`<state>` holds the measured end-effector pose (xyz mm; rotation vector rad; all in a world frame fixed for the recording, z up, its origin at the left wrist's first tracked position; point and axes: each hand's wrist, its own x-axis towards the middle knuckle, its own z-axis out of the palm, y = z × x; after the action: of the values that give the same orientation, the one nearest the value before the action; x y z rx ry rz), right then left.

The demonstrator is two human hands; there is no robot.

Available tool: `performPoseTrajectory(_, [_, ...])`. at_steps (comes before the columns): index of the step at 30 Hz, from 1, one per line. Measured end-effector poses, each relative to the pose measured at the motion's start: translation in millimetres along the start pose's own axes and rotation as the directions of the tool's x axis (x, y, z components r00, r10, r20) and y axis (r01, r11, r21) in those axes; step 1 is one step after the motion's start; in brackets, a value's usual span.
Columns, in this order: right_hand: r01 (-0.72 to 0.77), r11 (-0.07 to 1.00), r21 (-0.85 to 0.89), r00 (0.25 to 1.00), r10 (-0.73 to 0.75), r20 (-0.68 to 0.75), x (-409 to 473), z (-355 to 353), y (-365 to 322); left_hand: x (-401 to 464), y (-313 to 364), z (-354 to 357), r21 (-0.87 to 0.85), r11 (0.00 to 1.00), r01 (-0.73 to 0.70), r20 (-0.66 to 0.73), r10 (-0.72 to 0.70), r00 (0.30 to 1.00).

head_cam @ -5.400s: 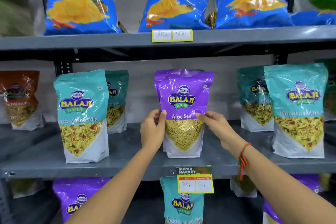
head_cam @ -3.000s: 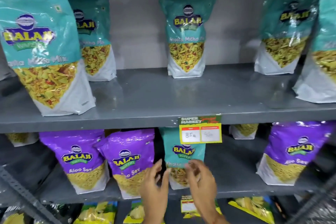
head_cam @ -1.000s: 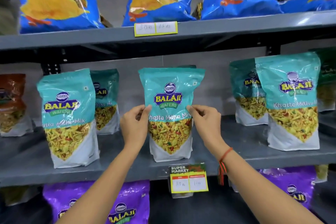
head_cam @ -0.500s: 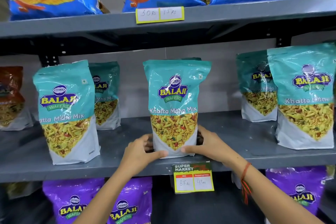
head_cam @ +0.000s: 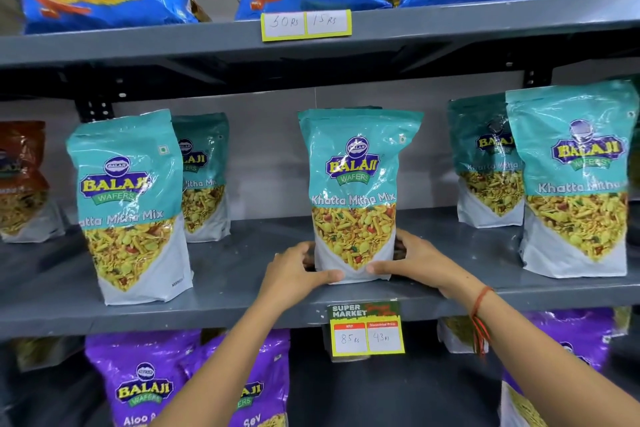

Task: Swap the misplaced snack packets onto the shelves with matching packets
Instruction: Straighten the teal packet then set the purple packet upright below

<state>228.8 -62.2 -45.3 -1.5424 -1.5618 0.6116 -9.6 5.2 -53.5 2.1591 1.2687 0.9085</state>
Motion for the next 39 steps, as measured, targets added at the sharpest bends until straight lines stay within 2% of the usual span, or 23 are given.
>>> performPoseTrajectory(4, [0.022,0.999,0.047,0.998,-0.019,-0.056,-8,7,2,-6,-2,1,-0.003,1.000,-0.011,-0.025,0.011,1.000])
performPoseTrajectory(6, [0.086,0.993,0.084,0.976,-0.067,-0.206,-16,15,0,-14,0,1,-0.021,0.999,-0.048,-0.097,0.045,0.994])
performPoseTrajectory(8, [0.142,0.988,0.065,0.901,-0.101,-0.422,-27,27,-7,-27,2,0,-0.079,0.994,-0.079,-0.217,0.060,0.974])
performPoseTrajectory(10, [0.230,0.972,0.041,0.796,-0.164,-0.583,-44,42,-16,-44,1,-2,-0.193,0.972,-0.135,-0.361,0.058,0.931])
performPoseTrajectory(12, [0.354,0.935,0.001,0.692,-0.262,-0.673,-66,62,-26,-64,-6,-4,-0.285,0.937,-0.203,-0.483,0.042,0.875])
performPoseTrajectory(14, [0.449,0.892,-0.056,0.628,-0.360,-0.690,-88,87,-31,-86,-23,-2,-0.311,0.921,-0.233,-0.595,0.003,0.804])
performPoseTrajectory(17, [0.560,0.816,-0.143,0.602,-0.519,-0.606,-114,136,-13,-119,-73,6,-0.346,0.920,-0.186,-0.675,-0.106,0.730])
performPoseTrajectory(19, [0.598,0.783,-0.171,0.645,-0.597,-0.477,-123,169,13,-143,-120,14,-0.335,0.938,-0.092,-0.664,-0.166,0.729])
performPoseTrajectory(20, [0.583,0.796,-0.162,0.700,-0.593,-0.397,-124,184,30,-156,-147,18,-0.313,0.950,-0.015,-0.644,-0.201,0.739])
performPoseTrajectory(21, [0.531,0.837,-0.131,0.776,-0.543,-0.321,-122,199,49,-168,-178,23,-0.283,0.955,0.083,-0.611,-0.247,0.752])
performPoseTrajectory(23, [0.317,0.947,-0.045,0.932,-0.320,-0.168,-111,224,85,-189,-236,29,-0.180,0.923,0.341,-0.484,-0.385,0.786])
performPoseTrajectory(25, [0.076,0.996,-0.047,0.997,-0.076,0.002,-95,248,119,-202,-276,32,-0.082,0.846,0.527,-0.285,-0.527,0.801])
performPoseTrajectory(26, [-0.014,0.998,-0.060,0.995,0.020,0.101,-88,260,131,-204,-286,35,-0.081,0.822,0.564,-0.152,-0.569,0.808])
performPoseTrajectory(28, [-0.140,0.989,-0.045,0.946,0.147,0.290,-74,285,149,-199,-290,42,-0.104,0.819,0.564,0.083,-0.558,0.826])
performPoseTrajectory(30, [-0.191,0.981,-0.028,0.911,0.188,0.366,-64,307,162,-185,-286,52,-0.212,0.782,0.586,0.202,-0.552,0.809])
performPoseTrajectory(33, [-0.227,0.974,-0.003,0.898,0.210,0.388,-52,338,194,-170,-290,67,-0.318,0.762,0.563,0.167,-0.540,0.825])
performPoseTrajectory(35, [-0.219,0.975,0.034,0.896,0.187,0.403,-49,354,211,-169,-297,72,-0.367,0.730,0.577,0.134,-0.572,0.809])
performPoseTrajectory(39, [-0.239,0.968,0.071,0.910,0.198,0.364,-56,347,197,-168,-307,76,-0.381,0.722,0.577,0.099,-0.588,0.802])
